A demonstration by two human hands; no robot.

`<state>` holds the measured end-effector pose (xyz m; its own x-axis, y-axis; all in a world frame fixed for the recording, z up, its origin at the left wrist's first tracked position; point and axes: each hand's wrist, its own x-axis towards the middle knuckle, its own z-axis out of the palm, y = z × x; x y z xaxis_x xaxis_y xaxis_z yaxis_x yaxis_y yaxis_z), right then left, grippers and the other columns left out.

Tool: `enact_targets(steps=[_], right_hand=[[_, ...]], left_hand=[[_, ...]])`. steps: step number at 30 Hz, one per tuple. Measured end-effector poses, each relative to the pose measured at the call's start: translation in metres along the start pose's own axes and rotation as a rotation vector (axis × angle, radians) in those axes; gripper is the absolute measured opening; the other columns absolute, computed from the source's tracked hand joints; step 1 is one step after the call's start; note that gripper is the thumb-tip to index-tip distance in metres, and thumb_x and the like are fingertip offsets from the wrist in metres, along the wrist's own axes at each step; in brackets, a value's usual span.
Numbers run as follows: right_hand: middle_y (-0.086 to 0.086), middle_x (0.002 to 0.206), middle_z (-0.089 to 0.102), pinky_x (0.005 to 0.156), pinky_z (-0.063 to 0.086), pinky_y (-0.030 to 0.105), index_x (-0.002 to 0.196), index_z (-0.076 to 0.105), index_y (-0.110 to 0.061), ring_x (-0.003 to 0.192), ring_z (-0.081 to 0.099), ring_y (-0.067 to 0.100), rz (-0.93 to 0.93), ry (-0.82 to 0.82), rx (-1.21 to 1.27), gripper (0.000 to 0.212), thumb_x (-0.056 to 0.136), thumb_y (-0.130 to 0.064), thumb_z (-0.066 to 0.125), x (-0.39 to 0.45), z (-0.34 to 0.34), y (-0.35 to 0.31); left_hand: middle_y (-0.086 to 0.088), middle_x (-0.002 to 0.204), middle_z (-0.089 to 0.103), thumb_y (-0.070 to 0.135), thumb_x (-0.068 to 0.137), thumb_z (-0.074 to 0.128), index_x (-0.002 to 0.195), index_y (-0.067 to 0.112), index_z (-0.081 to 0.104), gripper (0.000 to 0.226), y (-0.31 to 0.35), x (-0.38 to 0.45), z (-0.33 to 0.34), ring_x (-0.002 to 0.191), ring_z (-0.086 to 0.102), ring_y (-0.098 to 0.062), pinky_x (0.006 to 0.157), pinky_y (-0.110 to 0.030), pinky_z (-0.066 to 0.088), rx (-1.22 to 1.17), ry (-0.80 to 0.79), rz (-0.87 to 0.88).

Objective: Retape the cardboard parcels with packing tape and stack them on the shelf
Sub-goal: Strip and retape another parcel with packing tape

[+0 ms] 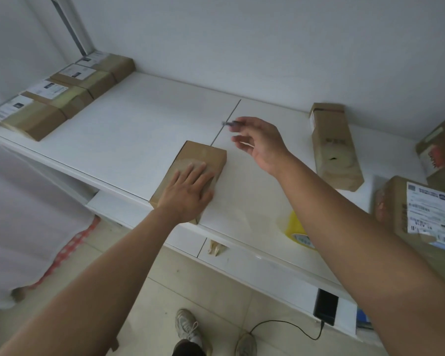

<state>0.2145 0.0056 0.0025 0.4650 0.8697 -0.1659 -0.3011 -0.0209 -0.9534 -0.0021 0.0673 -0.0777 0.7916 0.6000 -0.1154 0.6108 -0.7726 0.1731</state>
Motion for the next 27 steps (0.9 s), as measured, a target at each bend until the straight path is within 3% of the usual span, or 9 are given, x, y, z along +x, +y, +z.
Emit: enact_targets(steps=[2,4,6,8,11,14,16,22,27], right_hand=[[0.003,0.081,0.071,0.069,0.052,0.026,0.090,0.065,-0.016,0.072,0.064,0.017,-0.036,-0.031,-0.023,0.009,0.092,-0.007,0.065,-0.003,-0.002,-0.001],[0.001,0.066,0.059,0.058,0.043,0.025,0.081,0.060,-0.016,0.059,0.052,0.015,-0.075,-0.019,-0.113,0.014,0.093,-0.016,0.066,-0.006,-0.004,0.001],[0.002,0.056,0.049,0.052,0.034,0.026,0.076,0.059,-0.012,0.052,0.041,0.016,-0.091,0.016,-0.181,0.020,0.095,-0.019,0.061,-0.008,-0.005,0.004],[0.003,0.053,0.049,0.051,0.034,0.026,0.080,0.062,-0.008,0.051,0.042,0.017,-0.080,0.021,-0.214,0.019,0.096,-0.014,0.052,-0.011,-0.007,0.004],[0.006,0.057,0.058,0.053,0.044,0.026,0.088,0.060,-0.010,0.054,0.052,0.018,-0.009,-0.128,-0.267,0.015,0.095,-0.006,0.048,-0.012,-0.014,0.003],[0.010,0.066,0.064,0.062,0.049,0.031,0.087,0.062,-0.008,0.061,0.059,0.021,0.080,-0.345,-0.368,0.015,0.093,-0.002,0.051,-0.011,-0.019,0.008],[0.011,0.071,0.067,0.066,0.051,0.032,0.087,0.067,-0.006,0.065,0.063,0.023,0.115,-0.447,-0.401,0.018,0.094,-0.003,0.051,-0.010,-0.019,0.010],[0.013,0.086,0.075,0.080,0.057,0.038,0.100,0.071,-0.005,0.086,0.072,0.029,0.192,-0.564,-0.486,0.028,0.099,-0.010,0.043,-0.016,-0.015,0.015],[0.019,0.101,0.075,0.091,0.056,0.046,0.110,0.069,-0.002,0.100,0.072,0.031,0.286,-0.613,-0.521,0.032,0.099,-0.012,0.040,-0.021,-0.010,0.017]], left_hand=[[0.010,0.167,0.004,0.063,0.096,0.011,0.156,0.037,0.020,0.066,0.000,0.001,0.000,0.154,-0.003,-0.017,0.124,-0.042,0.000,0.008,-0.006,-0.002],[0.010,0.167,0.003,0.067,0.086,-0.001,0.156,0.037,0.018,0.079,-0.002,0.000,-0.001,0.154,-0.002,-0.017,0.123,-0.042,0.001,-0.002,-0.015,0.014],[0.008,0.167,0.002,0.063,0.084,-0.006,0.157,0.038,0.015,0.080,-0.009,0.000,-0.003,0.154,-0.002,-0.018,0.123,-0.041,0.003,-0.050,-0.042,0.044],[0.008,0.167,0.006,0.057,0.091,0.001,0.157,0.035,0.018,0.072,-0.017,0.000,-0.006,0.154,0.001,-0.016,0.123,-0.038,0.003,-0.134,-0.048,0.060],[0.006,0.166,0.016,0.033,0.107,0.025,0.157,0.024,0.023,0.051,-0.022,-0.001,-0.004,0.153,0.008,-0.014,0.122,-0.030,0.002,-0.191,0.018,0.040],[-0.002,0.165,0.019,0.035,0.105,0.022,0.153,0.025,0.033,0.050,-0.022,-0.001,-0.001,0.153,0.012,-0.023,0.123,-0.042,0.009,-0.159,0.099,0.028],[-0.003,0.166,0.014,0.035,0.106,0.023,0.152,0.032,0.033,0.048,-0.022,-0.001,-0.003,0.153,0.007,-0.025,0.122,-0.049,0.005,-0.127,0.085,-0.025],[0.001,0.166,0.013,0.042,0.099,0.013,0.153,0.037,0.029,0.057,-0.021,-0.001,-0.004,0.153,0.007,-0.020,0.122,-0.050,0.004,-0.091,0.049,-0.019],[0.003,0.166,0.012,0.035,0.107,0.022,0.153,0.037,0.028,0.047,-0.021,0.000,-0.002,0.154,0.006,-0.020,0.123,-0.048,0.003,-0.072,0.069,-0.032]])
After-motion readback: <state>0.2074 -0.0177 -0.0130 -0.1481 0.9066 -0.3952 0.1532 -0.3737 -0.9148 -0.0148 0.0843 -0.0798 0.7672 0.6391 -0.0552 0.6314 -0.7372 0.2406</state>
